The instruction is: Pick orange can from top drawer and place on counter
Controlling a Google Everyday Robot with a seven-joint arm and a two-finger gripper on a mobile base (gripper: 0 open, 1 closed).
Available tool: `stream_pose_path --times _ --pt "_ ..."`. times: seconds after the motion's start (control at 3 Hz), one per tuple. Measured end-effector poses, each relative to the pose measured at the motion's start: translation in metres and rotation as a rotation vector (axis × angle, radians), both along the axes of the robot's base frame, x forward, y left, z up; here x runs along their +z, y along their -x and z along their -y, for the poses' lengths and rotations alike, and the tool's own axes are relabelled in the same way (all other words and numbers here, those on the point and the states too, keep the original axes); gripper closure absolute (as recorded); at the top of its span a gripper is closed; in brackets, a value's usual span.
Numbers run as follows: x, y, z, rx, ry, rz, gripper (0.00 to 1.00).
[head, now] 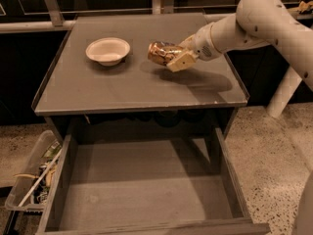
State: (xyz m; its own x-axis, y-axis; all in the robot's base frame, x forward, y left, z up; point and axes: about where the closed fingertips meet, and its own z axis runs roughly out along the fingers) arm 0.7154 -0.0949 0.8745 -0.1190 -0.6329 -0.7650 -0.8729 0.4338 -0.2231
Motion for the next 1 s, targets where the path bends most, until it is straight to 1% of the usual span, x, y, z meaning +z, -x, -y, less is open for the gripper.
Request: stream_pose_path --times 0.33,0.67,1.0 --pt "-0.0139 0.0007 -0.0035 0.004 -0.013 -0.035 1.00" --pt "-0.0212 0.0034 -0.0107 0.015 -0.023 -0.056 1.00" --pt "-0.0212 0.0034 -0.0107 0.015 -0.023 -0.056 0.83"
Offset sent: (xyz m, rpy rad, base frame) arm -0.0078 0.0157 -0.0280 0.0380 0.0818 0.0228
